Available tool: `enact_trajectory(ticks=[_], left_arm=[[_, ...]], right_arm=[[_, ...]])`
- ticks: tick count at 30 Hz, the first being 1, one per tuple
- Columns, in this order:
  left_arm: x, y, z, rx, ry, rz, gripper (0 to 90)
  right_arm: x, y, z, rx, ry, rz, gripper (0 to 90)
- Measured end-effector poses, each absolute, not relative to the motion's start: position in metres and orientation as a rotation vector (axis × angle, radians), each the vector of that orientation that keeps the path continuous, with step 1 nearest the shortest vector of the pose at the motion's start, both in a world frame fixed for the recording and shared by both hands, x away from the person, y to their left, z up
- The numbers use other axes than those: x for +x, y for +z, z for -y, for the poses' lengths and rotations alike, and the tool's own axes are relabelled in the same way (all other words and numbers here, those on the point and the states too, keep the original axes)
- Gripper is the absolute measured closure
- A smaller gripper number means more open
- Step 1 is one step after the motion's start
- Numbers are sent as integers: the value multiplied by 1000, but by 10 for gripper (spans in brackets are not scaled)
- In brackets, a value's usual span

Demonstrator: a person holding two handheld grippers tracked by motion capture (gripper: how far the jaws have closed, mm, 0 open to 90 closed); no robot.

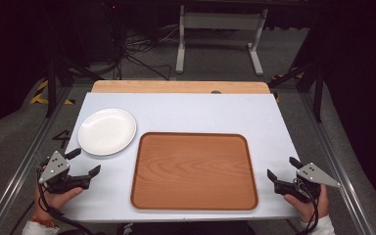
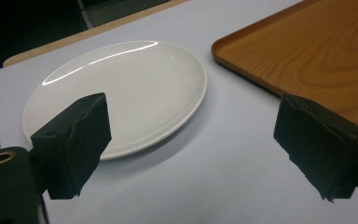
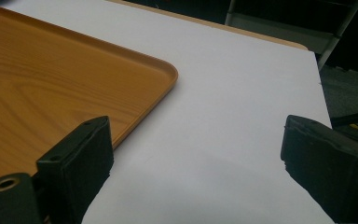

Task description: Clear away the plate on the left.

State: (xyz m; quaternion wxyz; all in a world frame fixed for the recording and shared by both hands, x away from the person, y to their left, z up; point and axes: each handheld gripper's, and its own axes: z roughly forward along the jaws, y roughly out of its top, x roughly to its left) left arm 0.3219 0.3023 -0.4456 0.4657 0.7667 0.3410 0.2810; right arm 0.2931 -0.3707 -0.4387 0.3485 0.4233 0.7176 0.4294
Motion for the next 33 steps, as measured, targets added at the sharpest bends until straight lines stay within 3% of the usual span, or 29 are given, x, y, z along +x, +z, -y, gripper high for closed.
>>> enact_trajectory(ticks=[23,33], left_arm=[[328,-448,-293,2025,764,-827,134],[357,-451,-276,2231,850,-825,181]], right_arm=[[295,-441,367,1092,1091,-1884,98],[295,-442,365,1092,1084,-1896,98]])
